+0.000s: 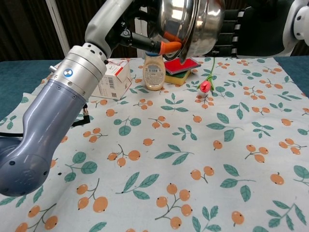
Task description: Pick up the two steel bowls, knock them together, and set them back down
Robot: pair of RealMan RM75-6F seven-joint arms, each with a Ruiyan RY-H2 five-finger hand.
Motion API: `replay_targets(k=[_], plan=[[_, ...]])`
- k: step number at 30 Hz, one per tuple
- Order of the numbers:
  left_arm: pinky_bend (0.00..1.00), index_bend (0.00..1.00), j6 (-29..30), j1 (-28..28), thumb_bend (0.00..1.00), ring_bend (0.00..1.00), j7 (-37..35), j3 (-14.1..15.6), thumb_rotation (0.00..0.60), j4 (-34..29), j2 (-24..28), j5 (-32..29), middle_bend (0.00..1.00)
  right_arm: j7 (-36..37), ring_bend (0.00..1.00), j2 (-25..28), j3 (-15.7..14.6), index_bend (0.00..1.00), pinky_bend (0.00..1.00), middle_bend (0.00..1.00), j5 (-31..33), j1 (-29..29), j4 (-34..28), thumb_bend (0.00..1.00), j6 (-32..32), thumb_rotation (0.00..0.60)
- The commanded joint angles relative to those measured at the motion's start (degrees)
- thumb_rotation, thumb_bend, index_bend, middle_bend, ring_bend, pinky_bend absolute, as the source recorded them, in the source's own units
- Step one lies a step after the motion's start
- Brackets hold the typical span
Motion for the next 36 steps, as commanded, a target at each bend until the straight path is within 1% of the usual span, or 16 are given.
replay_targets(k=[1, 4, 9, 14, 19, 24, 29, 36], plan=[[0.52, 0.32, -0.66, -0.52, 0.24, 0.38, 0.34, -0.09, 0.6, -0.01, -0.1, -0.36, 0.5, -0.43, 1.0, -0.2, 0.45, 0.97, 1.0, 0.9, -0.25, -0.42, -0.33, 0.59, -0.45, 0.6], [0.52, 0.32, -1.26, -1.03, 0.24, 0.38, 0.22, -0.07, 0.6, 0.29, -0.16, -0.48, 0.5, -1.03, 1.0, 0.0, 0.97, 0.97, 1.0, 0.9, -0.48, -1.04, -1.05, 0.59, -0.47, 0.6], [0.52, 0.32, 0.37, -0.58, 0.24, 0.38, -0.1, 0.28, 0.6, -0.84, 0.68, 0.23, 0.5, -1.28, 1.0, 0.83, 1.98, 0.96, 1.0, 0.9, -0.61, -2.45, -1.27, 0.59, -0.44, 0.6], [0.52, 0.32, 2.07, 0.86, 0.24, 0.38, -0.21, 1.3, 0.6, -4.86, 3.56, 1.35, 0.5, -0.93, 1.0, 1.42, 2.83, 0.96, 1.0, 0.9, -1.37, -3.74, 0.05, 0.59, -2.29, 0.6], [0.52, 0.32, 2.36, 2.51, 0.24, 0.38, -0.28, 1.9, 0.6, -10.93, 7.19, 1.42, 0.5, 0.26, 1.0, 1.24, 3.98, 0.97, 1.0, 0.9, -2.33, -4.95, 2.33, 0.59, -4.54, 0.6], [0.52, 0.32, 2.49, 2.99, 0.24, 0.38, 0.81, 2.26, 0.6, -13.95, 8.85, 1.96, 0.5, 0.69, 1.0, 0.7, 4.9, 0.97, 1.0, 0.9, -3.2, -5.59, 3.33, 0.59, -6.14, 0.6], [0.52, 0.32, 1.2, 2.55, 0.25, 0.38, 2.02, 2.36, 0.6, -13.76, 8.58, 1.6, 0.5, 0.13, 1.0, 0.2, 5.55, 0.97, 1.0, 0.9, -3.46, -5.58, 2.49, 0.59, -6.52, 0.6], [0.52, 0.32, -0.91, 0.89, 0.25, 0.38, 1.71, 1.62, 0.6, -11.21, 6.0, 0.51, 0.5, -0.87, 1.0, -1.02, 6.11, 0.97, 1.0, 0.9, -3.02, -5.08, -0.31, 0.59, -5.58, 0.6]])
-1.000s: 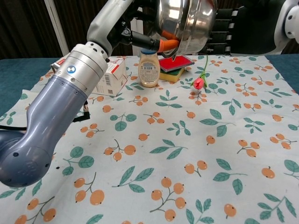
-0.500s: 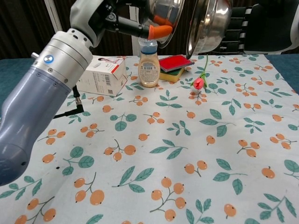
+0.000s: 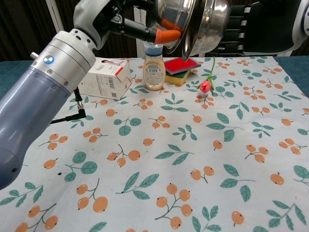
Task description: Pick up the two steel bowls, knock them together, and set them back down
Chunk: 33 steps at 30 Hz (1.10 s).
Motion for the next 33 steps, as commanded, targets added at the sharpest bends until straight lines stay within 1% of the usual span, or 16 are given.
replay_targets(k=[1, 7, 9, 14, 19, 24, 29, 30, 33], plan=[[0.52, 0.32, -0.87, -1.04, 0.25, 0.38, -0.51, -0.7, 0.6, 1.19, -1.52, -0.59, 0.5, -0.26, 1.0, -0.88, 0.24, 0.97, 1.0, 0.9, 0.1, 0.23, -1.18, 0.59, 0.5, 0.6], [0.52, 0.32, -1.47, -2.89, 0.25, 0.38, 0.28, -1.72, 0.6, 2.97, -3.94, -0.73, 0.5, -2.0, 1.0, -1.72, -0.32, 0.97, 1.0, 0.9, 0.74, 0.97, -2.5, 0.59, 1.57, 0.6], [0.52, 0.32, -1.48, -3.11, 0.25, 0.38, 0.0, -1.83, 0.6, 2.63, -4.21, -0.74, 0.5, -2.51, 1.0, -1.67, -0.35, 0.96, 1.0, 0.9, 0.84, 1.0, -2.82, 0.59, 1.87, 0.6], [0.52, 0.32, 0.47, -2.43, 0.25, 0.38, 0.31, -1.13, 0.6, 0.96, -3.18, 0.78, 0.5, -2.61, 1.0, -1.11, 0.15, 0.97, 1.0, 0.9, 1.17, 0.27, -2.56, 0.59, 2.28, 0.6], [0.52, 0.32, 1.1, -1.3, 0.25, 0.38, 0.78, -0.6, 0.6, -1.74, -0.93, 1.18, 0.5, -1.95, 1.0, -0.55, 0.61, 0.97, 1.0, 0.9, 1.17, -0.68, -0.56, 0.59, 1.1, 0.6], [0.52, 0.32, 0.72, 0.12, 0.25, 0.38, 2.05, 0.33, 0.6, -6.45, 2.94, 1.49, 0.5, -1.79, 1.0, 0.3, 1.01, 0.97, 1.0, 0.9, -0.13, -2.02, 2.24, 0.59, -0.43, 0.6], [0.52, 0.32, -1.65, 2.0, 0.26, 0.38, 4.23, 1.79, 0.6, -12.85, 8.01, 0.27, 0.5, -5.76, 1.0, 1.05, -0.42, 0.97, 1.0, 0.9, -4.42, -2.82, 5.15, 0.59, 0.47, 0.6], [0.52, 0.32, -2.63, 2.62, 0.26, 0.38, 5.2, 2.26, 0.6, -15.02, 9.77, -0.38, 0.5, -8.3, 1.0, 1.16, -1.47, 0.97, 1.0, 0.9, -6.64, -3.07, 6.26, 0.59, 1.87, 0.6], [0.52, 0.32, -6.45, 4.34, 0.26, 0.37, 8.3, 3.96, 0.6, -21.88, 15.81, -2.77, 0.5, -17.27, 1.0, -0.81, -5.47, 0.97, 1.0, 0.9, -12.31, -3.75, 9.54, 0.59, 10.12, 0.6]])
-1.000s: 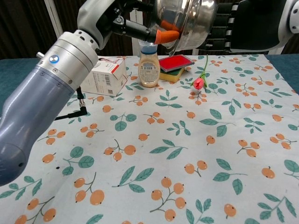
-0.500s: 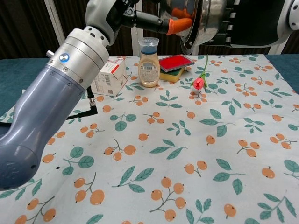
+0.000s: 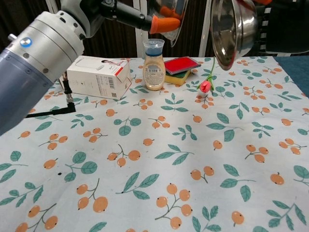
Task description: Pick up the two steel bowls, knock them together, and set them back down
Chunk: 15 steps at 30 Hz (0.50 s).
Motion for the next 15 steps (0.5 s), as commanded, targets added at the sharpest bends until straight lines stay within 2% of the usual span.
replay_targets(k=[1, 8, 15], plan=[[0.52, 0.32, -5.58, 2.74, 0.26, 0.37, 4.58, 2.54, 0.6, -9.45, 8.44, -3.64, 0.5, -11.47, 1.0, -2.28, -5.55, 0.97, 1.0, 0.9, -7.69, -1.14, 4.77, 0.59, 10.31, 0.6], [0.51, 0.31, -13.28, 5.13, 0.26, 0.37, 8.45, 5.35, 0.6, -19.28, 18.2, -10.2, 0.49, -23.71, 1.0, -5.62, -13.98, 0.97, 1.0, 0.9, -17.57, -0.84, 12.09, 0.59, 16.32, 0.6], [0.5, 0.31, -17.94, 6.64, 0.26, 0.36, 9.93, 9.12, 0.6, -21.12, 22.24, -11.56, 0.49, -33.32, 1.0, -10.34, -21.22, 0.96, 1.0, 0.9, -25.96, -0.91, 20.81, 0.59, 22.26, 0.6]])
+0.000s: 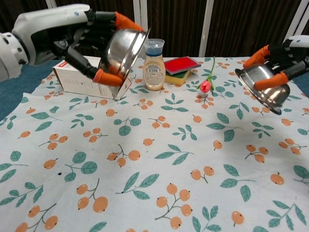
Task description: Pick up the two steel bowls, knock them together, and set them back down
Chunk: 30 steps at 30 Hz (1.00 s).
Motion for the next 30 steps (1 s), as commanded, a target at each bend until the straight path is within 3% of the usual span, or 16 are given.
replay_targets(k=[1, 8, 12, 14, 18, 20, 24, 30], plan=[[0.5, 0.31, -2.7, 0.65, 0.26, 0.36, 0.95, 1.99, 0.6, -0.7, 1.75, -0.9, 0.49, -5.4, 1.0, -3.51, -4.57, 0.97, 1.0, 0.9, -5.07, -0.09, 5.71, 0.59, 3.94, 0.6], [0.48, 0.27, -7.87, 0.19, 0.27, 0.33, 4.92, 4.1, 0.6, -0.73, 3.52, -3.1, 0.45, -8.76, 1.0, -8.48, -9.2, 0.96, 1.0, 0.9, -10.87, -0.03, 13.57, 0.59, 8.53, 0.6], [0.45, 0.24, -14.01, -1.78, 0.26, 0.28, 9.31, 5.82, 0.6, -0.22, 4.84, -5.9, 0.4, -11.76, 0.94, -11.09, -11.89, 0.86, 1.0, 0.86, -13.85, -0.06, 17.24, 0.59, 10.75, 0.6], [0.42, 0.23, -14.87, -1.98, 0.26, 0.27, 11.0, 6.37, 0.6, 0.72, 4.1, -6.76, 0.38, -12.89, 0.82, -12.4, -12.88, 0.7, 0.96, 0.74, -15.44, -0.35, 18.54, 0.59, 12.7, 0.6], [0.31, 0.13, -17.44, -2.7, 0.19, 0.19, 13.86, 7.13, 0.6, 1.71, 3.23, -9.71, 0.26, -12.78, 0.49, -13.66, -15.14, 0.2, 0.71, 0.39, -17.28, -0.6, 19.59, 0.59, 13.91, 0.6], [0.29, 0.05, -18.7, -3.23, 0.15, 0.14, 15.71, 7.6, 0.6, 1.96, 3.25, -11.26, 0.19, -13.14, 0.37, -13.52, -15.98, 0.05, 0.62, 0.27, -17.52, -0.48, 18.98, 0.58, 13.41, 0.6], [0.25, 0.0, -19.78, -4.01, 0.08, 0.03, 19.47, 8.35, 0.6, 1.7, 3.55, -14.14, 0.05, -14.02, 0.15, -13.42, -16.73, 0.0, 0.48, 0.04, -17.49, -0.53, 17.48, 0.51, 13.53, 0.6], [0.2, 0.0, -18.55, -4.27, 0.04, 0.0, 24.8, 9.42, 0.6, 1.71, 3.51, -16.6, 0.0, -14.14, 0.03, -12.99, -17.65, 0.0, 0.41, 0.0, -16.96, -0.3, 15.05, 0.45, 12.71, 0.597]])
